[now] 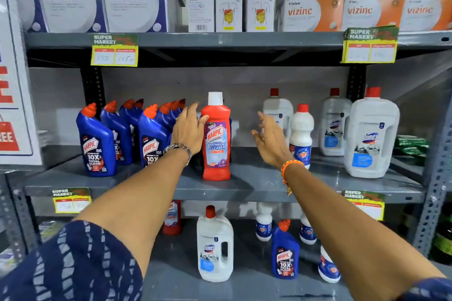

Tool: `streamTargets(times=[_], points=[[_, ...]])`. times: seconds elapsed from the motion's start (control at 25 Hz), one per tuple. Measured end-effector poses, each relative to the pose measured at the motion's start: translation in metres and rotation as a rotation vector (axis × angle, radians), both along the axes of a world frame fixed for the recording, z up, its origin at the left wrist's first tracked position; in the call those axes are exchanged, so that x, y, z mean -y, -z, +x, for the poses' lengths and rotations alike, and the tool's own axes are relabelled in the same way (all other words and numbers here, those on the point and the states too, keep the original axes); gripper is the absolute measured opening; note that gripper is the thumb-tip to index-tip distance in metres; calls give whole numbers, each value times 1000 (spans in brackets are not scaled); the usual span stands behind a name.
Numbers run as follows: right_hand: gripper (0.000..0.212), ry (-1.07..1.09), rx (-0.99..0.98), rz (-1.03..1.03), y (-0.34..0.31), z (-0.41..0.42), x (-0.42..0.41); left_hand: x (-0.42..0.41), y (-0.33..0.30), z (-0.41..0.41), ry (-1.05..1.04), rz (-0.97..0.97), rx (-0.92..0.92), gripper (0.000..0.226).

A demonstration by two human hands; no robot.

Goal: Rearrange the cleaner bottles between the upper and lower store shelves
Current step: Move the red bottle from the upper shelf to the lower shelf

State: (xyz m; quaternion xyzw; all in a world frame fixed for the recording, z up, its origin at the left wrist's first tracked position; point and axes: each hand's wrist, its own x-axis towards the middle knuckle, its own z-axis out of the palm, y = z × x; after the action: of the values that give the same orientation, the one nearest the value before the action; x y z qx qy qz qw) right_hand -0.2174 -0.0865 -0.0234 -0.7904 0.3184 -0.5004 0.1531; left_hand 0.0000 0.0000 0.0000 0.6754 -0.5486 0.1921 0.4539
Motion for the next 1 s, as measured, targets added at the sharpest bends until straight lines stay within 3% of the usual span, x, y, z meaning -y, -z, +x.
streamTargets(times=[0.12,0.2,0.52,0.84,1.0], points=[[35,-180,52,232,9,29,2,7,-1,-1,103,-50,-115,34],[38,-271,-21,247,18,47,7,6,1,-5,147,-40,-215,32],[31,-513,179,407,27,60,-2,-3,10,-1,305,-65,-465,26],[28,-672,249,481,39,34,-90,-98,18,-3,507,-43,-492,25],[30,-758,179,586,88,42,-123,-148,64,13,566,34,-517,7]])
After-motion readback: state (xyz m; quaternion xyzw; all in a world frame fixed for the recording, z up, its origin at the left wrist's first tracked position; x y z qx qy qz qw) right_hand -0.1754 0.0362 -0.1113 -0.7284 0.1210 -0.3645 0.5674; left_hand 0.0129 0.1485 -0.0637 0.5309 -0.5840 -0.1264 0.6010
